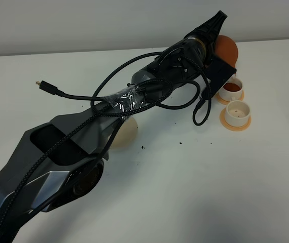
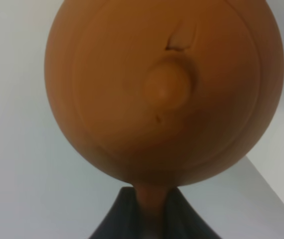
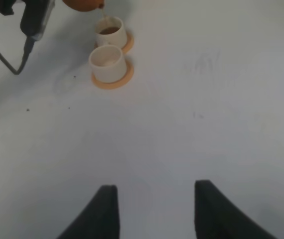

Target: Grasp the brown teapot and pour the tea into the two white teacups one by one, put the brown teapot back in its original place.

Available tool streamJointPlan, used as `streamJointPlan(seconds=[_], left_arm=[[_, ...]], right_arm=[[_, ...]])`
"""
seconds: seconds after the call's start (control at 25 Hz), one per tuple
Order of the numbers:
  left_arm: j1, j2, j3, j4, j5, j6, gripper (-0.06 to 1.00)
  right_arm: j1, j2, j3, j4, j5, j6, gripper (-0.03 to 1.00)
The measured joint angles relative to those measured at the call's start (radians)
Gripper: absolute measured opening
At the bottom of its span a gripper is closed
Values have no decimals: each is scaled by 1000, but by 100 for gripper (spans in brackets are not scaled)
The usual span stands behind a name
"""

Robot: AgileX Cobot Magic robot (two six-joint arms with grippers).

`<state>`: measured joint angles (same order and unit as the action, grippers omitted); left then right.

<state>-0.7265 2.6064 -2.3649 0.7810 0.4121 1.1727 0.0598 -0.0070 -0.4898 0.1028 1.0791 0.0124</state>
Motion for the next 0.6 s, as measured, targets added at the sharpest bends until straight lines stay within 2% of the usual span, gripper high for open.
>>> streamJointPlan(seconds=[0.6], left_arm=[[0, 0, 0, 27, -9, 0, 12]], right_arm=[[0, 0, 0, 0, 0, 0, 37]])
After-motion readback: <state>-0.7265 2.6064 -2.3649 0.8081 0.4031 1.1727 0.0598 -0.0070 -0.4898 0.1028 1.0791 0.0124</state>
